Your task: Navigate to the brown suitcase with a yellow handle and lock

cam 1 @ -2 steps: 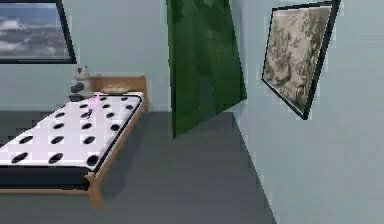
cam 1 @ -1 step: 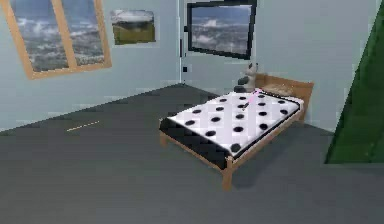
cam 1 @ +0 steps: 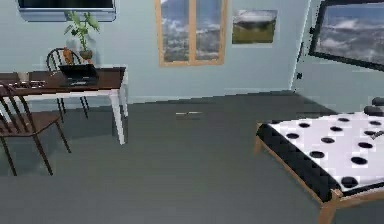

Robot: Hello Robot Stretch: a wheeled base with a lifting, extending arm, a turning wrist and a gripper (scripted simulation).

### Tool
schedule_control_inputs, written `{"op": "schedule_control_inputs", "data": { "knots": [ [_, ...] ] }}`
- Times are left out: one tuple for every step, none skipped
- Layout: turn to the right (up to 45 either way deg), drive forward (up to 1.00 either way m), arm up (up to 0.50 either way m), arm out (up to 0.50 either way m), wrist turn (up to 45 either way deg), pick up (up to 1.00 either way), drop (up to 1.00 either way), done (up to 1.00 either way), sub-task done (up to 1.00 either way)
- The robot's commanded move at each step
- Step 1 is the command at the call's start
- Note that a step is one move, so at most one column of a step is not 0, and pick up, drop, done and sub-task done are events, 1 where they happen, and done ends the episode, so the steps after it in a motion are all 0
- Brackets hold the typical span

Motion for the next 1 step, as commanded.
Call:
{"op": "schedule_control_inputs", "data": {
  "knots": [
    [0.0,0.15,0.0,0.0,0.0,0.0,0.0,0.0,0.0]
  ]
}}
